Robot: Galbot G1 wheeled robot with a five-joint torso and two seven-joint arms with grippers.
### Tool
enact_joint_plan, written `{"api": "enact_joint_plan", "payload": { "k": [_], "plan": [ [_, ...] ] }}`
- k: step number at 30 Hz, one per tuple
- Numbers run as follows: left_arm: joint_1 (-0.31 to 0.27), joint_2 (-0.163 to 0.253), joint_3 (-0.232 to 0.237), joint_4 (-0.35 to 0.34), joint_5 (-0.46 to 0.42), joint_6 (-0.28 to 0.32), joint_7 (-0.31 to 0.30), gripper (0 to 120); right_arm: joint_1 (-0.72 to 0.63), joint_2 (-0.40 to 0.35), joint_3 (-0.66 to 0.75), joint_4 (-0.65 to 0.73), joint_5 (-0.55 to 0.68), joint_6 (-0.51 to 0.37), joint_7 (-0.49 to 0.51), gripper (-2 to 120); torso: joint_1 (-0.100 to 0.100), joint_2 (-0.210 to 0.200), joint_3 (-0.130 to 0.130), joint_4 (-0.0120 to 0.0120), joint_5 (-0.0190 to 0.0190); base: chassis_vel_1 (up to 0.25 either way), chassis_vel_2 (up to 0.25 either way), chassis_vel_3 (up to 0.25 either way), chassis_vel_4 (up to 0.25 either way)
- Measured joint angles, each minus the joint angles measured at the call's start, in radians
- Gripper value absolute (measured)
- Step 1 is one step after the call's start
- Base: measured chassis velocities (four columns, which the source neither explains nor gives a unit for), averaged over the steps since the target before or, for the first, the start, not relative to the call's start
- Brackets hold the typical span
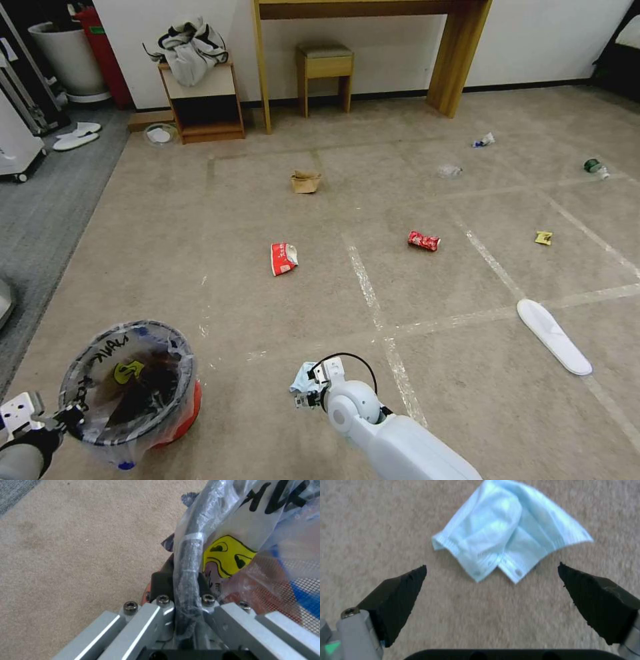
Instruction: Pick up the trash bin and place the garbage on the floor into it.
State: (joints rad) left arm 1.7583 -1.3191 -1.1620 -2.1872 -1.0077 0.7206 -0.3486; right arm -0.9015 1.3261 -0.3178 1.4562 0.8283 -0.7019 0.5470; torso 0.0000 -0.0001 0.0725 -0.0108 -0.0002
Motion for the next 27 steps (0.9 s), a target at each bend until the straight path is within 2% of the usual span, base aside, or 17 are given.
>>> {"api": "enact_joint_plan", "payload": {
  "k": [6, 15, 27],
  "plan": [
    [-0.016, 0.014, 0.000, 0.015, -0.001, -0.001, 0.000, 0, 0.027, 0.020, -0.011, -0.054, -0.036, 0.044, -0.017, 100, 0.000, 0.000, 0.000, -0.0001, 0.0000, 0.000, 0.000, 0.000, 0.000],
    [-0.019, 0.026, -0.004, 0.018, -0.007, -0.002, 0.000, 0, 0.049, 0.042, -0.024, -0.109, -0.065, 0.062, -0.030, 100, 0.000, 0.000, 0.000, 0.0000, 0.0001, 0.000, 0.000, 0.000, 0.000],
    [-0.017, 0.026, -0.007, 0.017, -0.011, -0.002, 0.000, 0, 0.067, 0.077, -0.026, -0.207, -0.130, 0.100, -0.066, 99, 0.000, 0.000, 0.000, 0.0001, 0.0001, 0.000, 0.000, 0.000, 0.000]
  ]
}}
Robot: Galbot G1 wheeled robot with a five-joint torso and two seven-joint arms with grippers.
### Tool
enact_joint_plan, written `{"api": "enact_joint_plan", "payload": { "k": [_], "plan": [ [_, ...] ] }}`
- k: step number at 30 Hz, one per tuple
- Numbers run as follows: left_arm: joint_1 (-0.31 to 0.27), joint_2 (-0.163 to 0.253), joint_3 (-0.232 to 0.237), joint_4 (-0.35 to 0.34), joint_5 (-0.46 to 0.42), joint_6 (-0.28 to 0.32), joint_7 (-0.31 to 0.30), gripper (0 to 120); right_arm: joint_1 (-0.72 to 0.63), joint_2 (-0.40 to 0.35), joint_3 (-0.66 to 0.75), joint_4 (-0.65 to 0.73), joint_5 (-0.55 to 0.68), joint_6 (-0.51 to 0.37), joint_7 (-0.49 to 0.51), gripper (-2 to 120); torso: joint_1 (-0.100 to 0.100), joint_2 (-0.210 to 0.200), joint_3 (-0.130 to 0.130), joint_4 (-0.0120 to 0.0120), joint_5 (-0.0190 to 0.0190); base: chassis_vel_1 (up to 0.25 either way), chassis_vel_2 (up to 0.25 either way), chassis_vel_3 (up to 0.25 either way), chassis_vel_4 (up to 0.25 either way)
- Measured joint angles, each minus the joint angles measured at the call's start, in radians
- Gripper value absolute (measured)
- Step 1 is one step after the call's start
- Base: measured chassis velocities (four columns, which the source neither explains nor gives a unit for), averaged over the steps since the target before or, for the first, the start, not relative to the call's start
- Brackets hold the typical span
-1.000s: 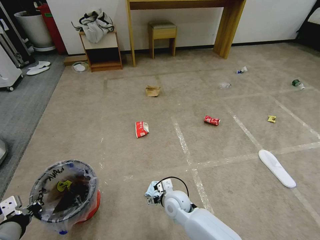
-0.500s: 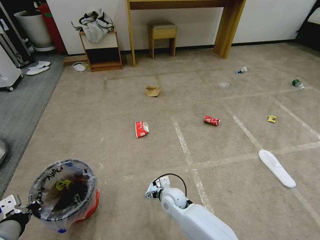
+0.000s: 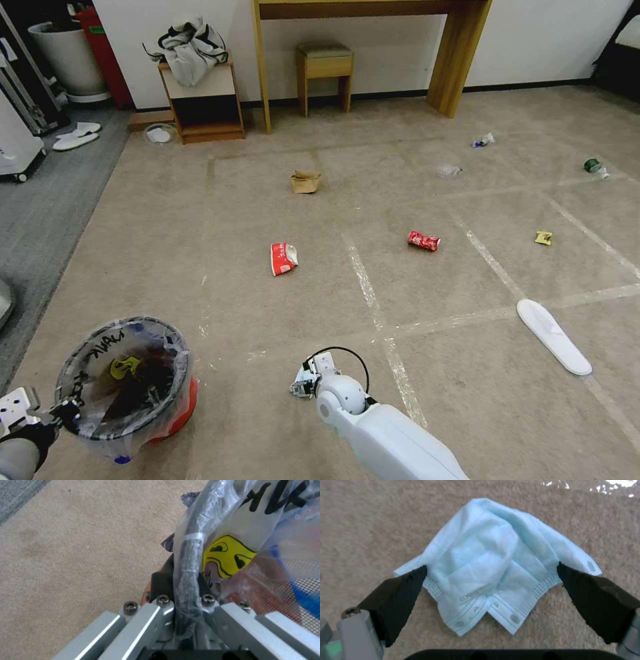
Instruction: Pick up the trash bin and place the garbage on the floor into it.
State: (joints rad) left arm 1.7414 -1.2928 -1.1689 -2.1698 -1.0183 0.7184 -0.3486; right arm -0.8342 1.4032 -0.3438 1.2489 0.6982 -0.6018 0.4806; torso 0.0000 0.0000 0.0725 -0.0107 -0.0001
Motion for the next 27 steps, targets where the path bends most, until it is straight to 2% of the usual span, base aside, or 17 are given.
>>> {"api": "enact_joint_plan", "payload": {
  "k": [2, 5, 7, 9, 11, 12, 16, 17, 18, 22, 24, 27],
  "plan": [
    [0.001, 0.001, -0.002, 0.000, -0.002, 0.000, 0.000, 0, 0.000, 0.007, 0.002, -0.024, -0.016, 0.014, -0.010, 90, 0.000, 0.000, 0.000, 0.0000, 0.0000, 0.000, 0.000, 0.000, 0.000],
    [0.001, 0.003, -0.004, 0.000, -0.003, 0.000, 0.000, 0, 0.000, 0.007, 0.005, -0.026, -0.019, 0.018, -0.012, 86, 0.000, 0.000, 0.000, -0.0001, 0.0000, 0.000, 0.000, 0.000, 0.000],
    [-0.002, 0.003, -0.004, 0.004, -0.003, -0.001, 0.000, 0, -0.003, 0.000, 0.006, -0.018, -0.022, 0.020, -0.014, 74, 0.000, 0.000, 0.000, -0.0002, 0.0000, 0.000, 0.000, 0.000, 0.000],
    [-0.003, 0.002, -0.002, 0.005, -0.002, -0.001, 0.000, 0, -0.004, -0.002, 0.006, -0.014, -0.022, 0.020, -0.014, 70, 0.000, 0.000, 0.000, -0.0001, 0.0000, 0.000, 0.000, 0.000, 0.000],
    [-0.007, -0.002, 0.003, 0.006, -0.001, -0.002, 0.000, 0, -0.007, -0.007, 0.004, -0.011, -0.026, 0.024, -0.016, 57, 0.000, 0.000, 0.000, -0.0002, 0.0000, 0.000, 0.000, 0.000, 0.000],
    [-0.007, -0.002, 0.003, 0.006, -0.001, -0.002, 0.000, 0, -0.007, -0.007, 0.004, -0.011, -0.026, 0.024, -0.016, 57, 0.000, 0.000, 0.000, -0.0002, 0.0000, 0.000, 0.000, 0.000, 0.000],
    [-0.007, 0.001, 0.003, 0.007, -0.001, -0.002, 0.000, 0, -0.014, -0.013, 0.003, -0.004, -0.037, 0.030, -0.021, 41, 0.000, 0.000, 0.000, -0.0001, 0.0000, 0.000, 0.000, 0.000, 0.000],
    [-0.007, 0.001, 0.003, 0.007, -0.001, -0.002, 0.000, 0, -0.014, -0.013, 0.003, -0.004, -0.037, 0.030, -0.021, 41, 0.000, 0.000, 0.000, -0.0001, 0.0000, 0.000, 0.000, 0.000, 0.000],
    [-0.007, 0.001, 0.003, 0.007, -0.001, -0.003, 0.000, 0, -0.016, -0.014, 0.001, -0.005, -0.042, 0.033, -0.023, 33, 0.000, 0.000, 0.000, -0.0001, 0.0001, 0.000, 0.000, 0.000, 0.000],
    [-0.007, -0.001, 0.003, 0.007, -0.001, -0.003, 0.000, 0, -0.019, -0.014, -0.001, -0.012, -0.052, 0.038, -0.026, 23, 0.000, 0.000, 0.000, -0.0001, 0.0001, 0.000, 0.000, 0.000, 0.000],
    [-0.007, -0.002, 0.003, 0.007, 0.000, -0.004, 0.000, 0, -0.026, -0.018, -0.001, -0.007, -0.057, 0.042, -0.028, 11, 0.000, 0.000, 0.000, 0.0000, 0.0001, 0.000, 0.000, 0.000, 0.000],
    [-0.007, -0.002, 0.004, 0.007, 0.000, -0.004, 0.000, 0, -0.028, -0.020, -0.001, -0.004, -0.059, 0.042, -0.028, 6, 0.000, 0.000, 0.000, -0.0001, 0.0001, 0.000, 0.000, 0.000, 0.000]
  ]
}}
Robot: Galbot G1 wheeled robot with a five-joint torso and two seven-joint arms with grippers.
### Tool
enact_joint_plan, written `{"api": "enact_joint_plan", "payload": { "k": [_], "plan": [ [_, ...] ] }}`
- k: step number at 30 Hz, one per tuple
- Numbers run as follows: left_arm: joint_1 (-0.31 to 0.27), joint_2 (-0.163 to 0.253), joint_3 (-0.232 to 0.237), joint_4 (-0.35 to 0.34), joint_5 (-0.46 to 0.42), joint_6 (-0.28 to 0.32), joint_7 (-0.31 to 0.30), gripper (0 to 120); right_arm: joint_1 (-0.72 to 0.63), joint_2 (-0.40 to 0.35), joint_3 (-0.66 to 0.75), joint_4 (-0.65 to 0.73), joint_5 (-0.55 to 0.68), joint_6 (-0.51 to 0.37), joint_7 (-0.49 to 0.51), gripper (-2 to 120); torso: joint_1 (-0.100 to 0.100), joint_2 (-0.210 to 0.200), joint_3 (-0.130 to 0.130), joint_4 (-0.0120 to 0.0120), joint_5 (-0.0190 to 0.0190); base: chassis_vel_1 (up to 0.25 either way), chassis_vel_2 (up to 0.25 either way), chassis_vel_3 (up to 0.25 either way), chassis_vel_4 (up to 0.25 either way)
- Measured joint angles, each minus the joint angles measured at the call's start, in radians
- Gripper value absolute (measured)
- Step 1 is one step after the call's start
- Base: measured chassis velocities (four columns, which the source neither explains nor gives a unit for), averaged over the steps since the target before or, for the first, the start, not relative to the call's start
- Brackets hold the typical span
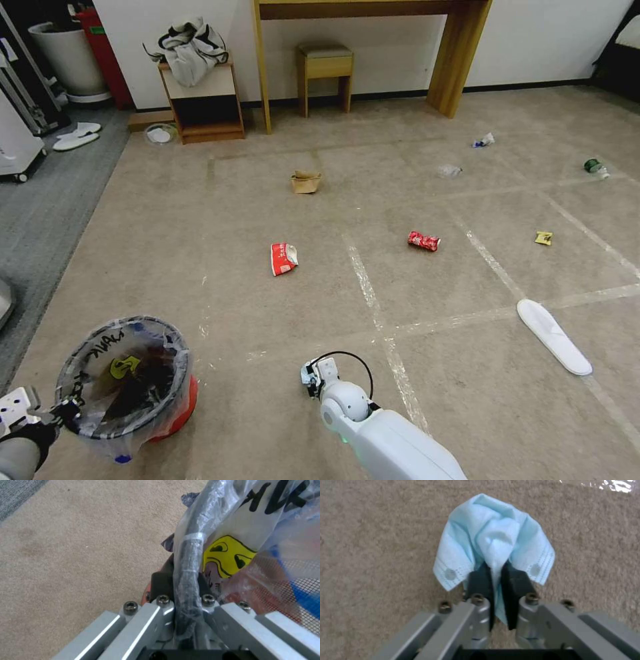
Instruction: Pick up the trash bin and place the garbage on the floor into it.
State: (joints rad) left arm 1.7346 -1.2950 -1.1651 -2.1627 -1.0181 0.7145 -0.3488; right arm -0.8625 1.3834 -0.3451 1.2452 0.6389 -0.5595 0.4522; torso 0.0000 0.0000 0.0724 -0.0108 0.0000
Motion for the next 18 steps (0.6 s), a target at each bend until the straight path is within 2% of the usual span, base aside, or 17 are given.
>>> {"api": "enact_joint_plan", "payload": {
  "k": [2, 11, 18],
  "plan": [
    [-0.001, 0.000, 0.001, 0.003, 0.001, 0.000, 0.000, 0, -0.005, -0.004, 0.000, 0.008, -0.004, 0.002, 0.000, 1, 0.000, 0.000, 0.000, 0.0000, 0.0000, 0.000, 0.000, 0.000, 0.000],
    [-0.006, 0.001, 0.006, 0.005, 0.001, 0.000, -0.001, 0, -0.010, -0.015, 0.004, 0.024, -0.008, 0.010, -0.011, 0, 0.000, 0.000, 0.000, 0.0000, 0.0000, 0.000, 0.000, 0.000, 0.000],
    [-0.012, 0.006, 0.008, -0.002, -0.006, 0.001, -0.004, 0, -0.025, -0.065, 0.035, 0.125, 0.017, 0.011, -0.020, 0, 0.000, 0.000, 0.000, -0.0001, -0.0001, 0.000, 0.000, 0.000, 0.000]
  ]
}}
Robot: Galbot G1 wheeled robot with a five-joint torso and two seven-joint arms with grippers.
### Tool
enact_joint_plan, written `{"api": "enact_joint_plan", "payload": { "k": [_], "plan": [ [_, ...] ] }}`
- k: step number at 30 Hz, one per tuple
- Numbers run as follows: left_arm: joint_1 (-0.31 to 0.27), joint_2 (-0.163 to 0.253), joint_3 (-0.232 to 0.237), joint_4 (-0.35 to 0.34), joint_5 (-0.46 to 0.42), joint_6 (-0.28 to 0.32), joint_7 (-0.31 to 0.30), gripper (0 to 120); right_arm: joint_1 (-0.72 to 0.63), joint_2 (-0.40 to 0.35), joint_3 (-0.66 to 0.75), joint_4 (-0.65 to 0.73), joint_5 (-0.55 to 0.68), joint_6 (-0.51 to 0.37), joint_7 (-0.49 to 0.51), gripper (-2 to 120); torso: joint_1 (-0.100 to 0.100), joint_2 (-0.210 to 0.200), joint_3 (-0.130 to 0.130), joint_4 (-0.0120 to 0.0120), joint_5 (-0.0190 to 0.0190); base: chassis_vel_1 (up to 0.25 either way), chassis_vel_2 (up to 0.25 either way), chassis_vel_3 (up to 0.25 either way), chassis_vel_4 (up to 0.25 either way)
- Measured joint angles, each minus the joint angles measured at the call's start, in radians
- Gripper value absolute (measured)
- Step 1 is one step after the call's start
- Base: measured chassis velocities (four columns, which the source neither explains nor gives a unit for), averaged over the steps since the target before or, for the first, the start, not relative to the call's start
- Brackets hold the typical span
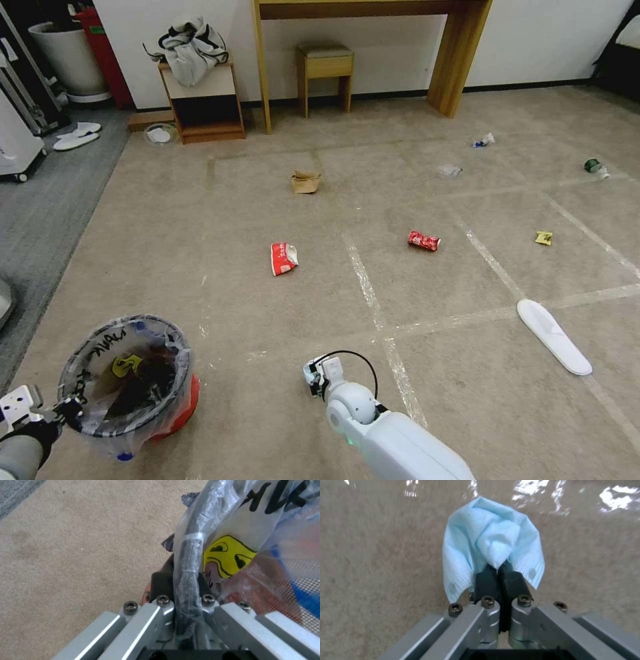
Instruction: Pick up the trash bin and place the garbage on the floor into it.
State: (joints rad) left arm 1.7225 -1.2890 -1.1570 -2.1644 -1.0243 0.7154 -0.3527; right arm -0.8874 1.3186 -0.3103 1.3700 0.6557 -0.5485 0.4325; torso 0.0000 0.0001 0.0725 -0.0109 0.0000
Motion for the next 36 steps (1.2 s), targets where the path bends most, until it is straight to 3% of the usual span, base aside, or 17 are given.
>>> {"api": "enact_joint_plan", "payload": {
  "k": [8, 18, 30, 36],
  "plan": [
    [-0.002, 0.005, 0.009, -0.002, -0.001, 0.002, -0.002, 0, -0.007, -0.053, 0.055, 0.091, 0.023, 0.031, -0.043, 0, 0.000, 0.000, 0.000, 0.0000, 0.0001, 0.000, 0.000, 0.000, 0.000],
    [-0.009, 0.010, 0.033, -0.016, -0.007, 0.005, -0.007, 0, 0.048, -0.118, 0.124, 0.314, 0.158, 0.130, -0.125, 0, 0.000, 0.000, 0.000, 0.0002, 0.0001, 0.000, 0.000, 0.000, 0.000],
    [-0.034, 0.086, 0.066, -0.020, -0.048, 0.017, -0.016, 0, 0.164, -0.191, 0.126, 0.542, 0.316, 0.211, -0.183, 0, 0.000, 0.000, 0.000, 0.0002, 0.0000, 0.000, 0.000, 0.000, 0.000],
    [-0.053, 0.101, 0.084, -0.018, -0.057, 0.019, -0.021, 0, 0.188, -0.231, 0.101, 0.632, 0.354, 0.222, -0.197, 0, 0.000, 0.000, 0.000, -0.0001, 0.0000, 0.000, 0.000, 0.000, 0.000]
  ]
}}
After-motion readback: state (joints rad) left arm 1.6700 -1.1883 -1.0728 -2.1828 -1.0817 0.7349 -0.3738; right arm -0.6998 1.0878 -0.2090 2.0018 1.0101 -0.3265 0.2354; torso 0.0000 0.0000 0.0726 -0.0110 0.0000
